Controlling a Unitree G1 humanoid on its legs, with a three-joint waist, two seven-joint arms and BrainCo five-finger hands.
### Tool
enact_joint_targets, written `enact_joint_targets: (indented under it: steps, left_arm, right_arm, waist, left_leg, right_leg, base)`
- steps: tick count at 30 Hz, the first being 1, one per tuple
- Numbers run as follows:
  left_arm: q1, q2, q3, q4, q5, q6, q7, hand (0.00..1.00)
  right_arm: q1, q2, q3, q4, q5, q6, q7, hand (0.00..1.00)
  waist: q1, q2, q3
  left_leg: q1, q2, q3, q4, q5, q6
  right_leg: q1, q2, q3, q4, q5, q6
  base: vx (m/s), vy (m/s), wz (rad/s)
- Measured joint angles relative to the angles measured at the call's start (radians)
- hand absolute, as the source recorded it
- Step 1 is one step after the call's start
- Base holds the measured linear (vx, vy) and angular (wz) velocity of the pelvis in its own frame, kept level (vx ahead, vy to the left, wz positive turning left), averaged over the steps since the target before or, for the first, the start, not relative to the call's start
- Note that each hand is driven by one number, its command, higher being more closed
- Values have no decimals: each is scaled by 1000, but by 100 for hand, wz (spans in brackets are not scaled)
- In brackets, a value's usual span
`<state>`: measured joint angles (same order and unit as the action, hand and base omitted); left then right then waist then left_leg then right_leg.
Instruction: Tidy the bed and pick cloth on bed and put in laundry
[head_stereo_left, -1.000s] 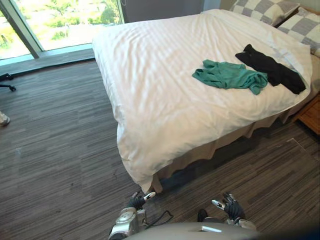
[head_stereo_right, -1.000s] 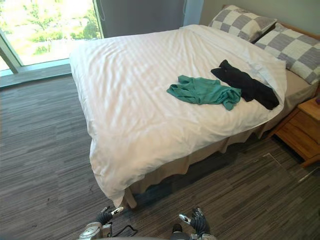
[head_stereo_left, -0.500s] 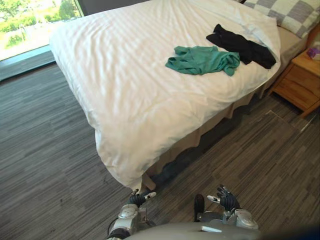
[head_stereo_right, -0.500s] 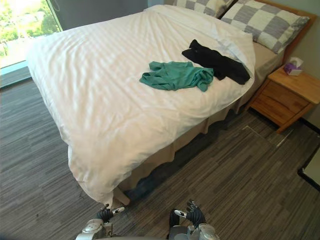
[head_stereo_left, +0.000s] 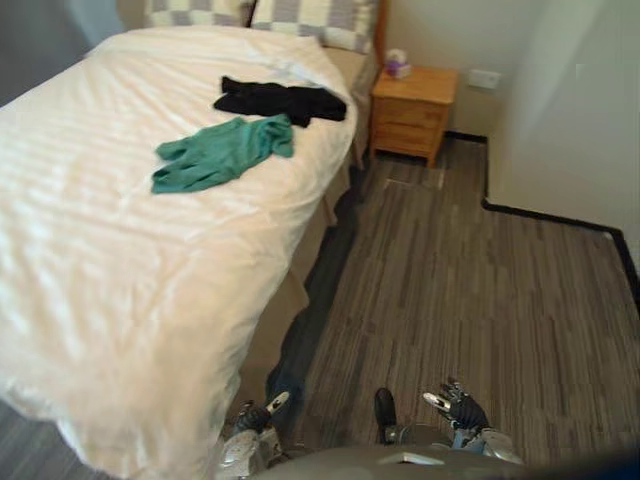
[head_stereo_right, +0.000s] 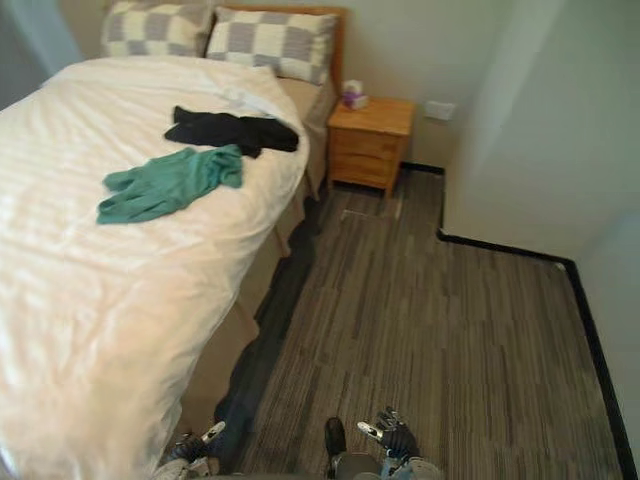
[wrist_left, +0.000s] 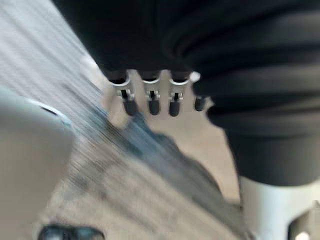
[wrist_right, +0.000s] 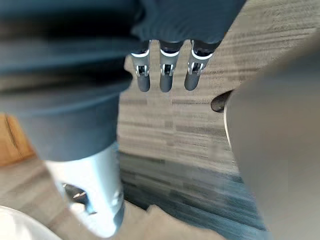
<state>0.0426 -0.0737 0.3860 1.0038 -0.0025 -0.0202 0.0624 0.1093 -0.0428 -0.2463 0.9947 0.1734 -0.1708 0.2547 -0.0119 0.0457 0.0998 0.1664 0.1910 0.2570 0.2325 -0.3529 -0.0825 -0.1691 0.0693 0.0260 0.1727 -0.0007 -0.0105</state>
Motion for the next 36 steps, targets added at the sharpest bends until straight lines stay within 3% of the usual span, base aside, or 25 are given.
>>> enact_joint_targets:
  steps: [1, 3, 4, 5, 6, 7, 10, 11, 14, 16, 22, 27, 29, 30, 36]
  left_arm:
    - [-2, -3, -2, 5, 3, 2, -3, 0]
    - [-20, -13, -19, 12, 5, 17, -13, 0]
    - [-24, -16, -35, 26, 11, 28, -16, 0]
    - [-24, -16, -34, 26, 16, 36, -17, 0]
    - [-23, -13, -30, 22, 16, 40, -11, 0]
    - [-22, -12, -31, 21, 16, 41, -11, 0]
    - [-20, -9, -67, 21, 17, 55, -12, 0]
    - [-21, 6, -101, 22, 17, 56, -13, 0]
    - [-16, 6, -109, 22, 13, 58, -13, 0]
    - [-6, 8, -108, 21, 13, 56, -12, 0]
    - [17, 12, -110, 12, 12, 30, -13, 0]
    - [23, 29, -152, 14, -8, 31, -13, 0]
    - [17, 33, -154, 22, -20, 32, -13, 0]
    - [29, 61, -208, 41, -24, 74, -10, 0]
    - [29, 61, -204, 41, -37, 71, -13, 0]
  right_arm:
    - [14, 7, 1, -5, 0, -12, 2, 0]
    - [17, 22, 2, -5, -1, -23, 8, 0]
    - [16, 21, 2, -8, -3, -28, 13, 0]
    - [16, 14, 2, -8, -3, -31, 15, 0]
    - [16, 13, 5, -7, -3, -35, 16, 0]
    - [17, 14, 8, -6, -4, -35, 16, 0]
    - [19, 5, 27, 2, -23, -42, 17, 0]
    - [15, 4, 27, 7, -24, -42, 19, 0]
    - [10, 3, 23, 8, -40, -41, 19, 0]
    - [5, -5, 24, 10, -41, -23, 17, 0]
    - [-16, -20, 94, 24, -40, 36, -5, 0]
    - [-22, -35, 146, 26, -37, 80, -18, 0]
    - [-33, -36, 146, 45, -38, 97, -18, 0]
    - [-35, -45, 137, 43, -30, 103, 4, 0]
    - [-31, -44, 134, 43, -27, 98, -1, 0]
  waist:
    - [-6, 4, -22]
    - [-9, -15, -32]
    - [-1, -10, -31]
    - [-1, -2, -28]
    - [0, -10, -26]
    - [0, -15, -25]
    - [0, -31, -23]
    - [2, -38, -20]
    - [1, -39, -14]
    - [1, -26, -11]
    - [1, -18, -20]
    - [3, -25, -29]
    - [1, -27, -30]
    - [4, 6, -15]
    - [5, 5, -13]
  left_leg:
    - [7, -2, 16, -32, 21, -13]
    - [32, -10, 63, -79, 49, -9]
    - [50, -7, 101, -106, 63, -11]
    - [57, -5, 119, -112, 66, -13]
    - [80, -8, 150, -117, 66, -13]
    - [92, -13, 158, -120, 66, -13]
    - [111, -26, 166, -80, 67, -11]
    - [111, -41, 166, -54, 80, 6]
    - [114, -53, 171, -41, 112, 14]
    - [137, -45, 174, -38, 147, 14]
    - [165, -30, 178, -32, 213, 13]
    - [144, -17, 170, 61, 206, 13]
    - [141, -37, 168, 4, 113, 8]
    - [79, -33, 144, -146, 139, -15]
    - [76, -32, 142, -145, 139, -15]
  right_leg:
    - [8, 4, 8, -50, 35, 3]
    - [9, 3, 19, -90, 60, 3]
    - [6, -16, -52, -90, 38, -26]
    - [1, -26, -105, -72, 29, -32]
    - [-11, -62, -187, -21, 19, -35]
    - [-16, -71, -202, -4, 19, -34]
    - [-39, -71, -172, 91, -31, -25]
    - [-53, -76, -143, 130, -55, -23]
    - [-46, -76, -120, 107, -58, -26]
    - [6, -75, -147, 33, -57, -26]
    - [86, -64, -205, -107, -32, -22]
    - [163, -50, -165, -223, 66, -45]
    - [186, -58, -137, -268, 98, -50]
    - [209, -89, -242, -277, 81, 15]
    - [209, -89, -247, -277, 81, 15]
  base:
    - [56, 74, -55]
    - [61, 48, -52]
    - [80, 40, -66]
    - [60, 35, -69]
    - [64, 62, -54]
    - [78, 61, -51]
    - [69, -6, -36]
    - [25, -59, -32]
    - [41, -47, -35]
    - [88, 1, -32]
    - [96, 1, -27]
    - [144, 39, -31]
    - [134, 99, -22]
    - [18, 34, -8]
    - [0, 0, 1]
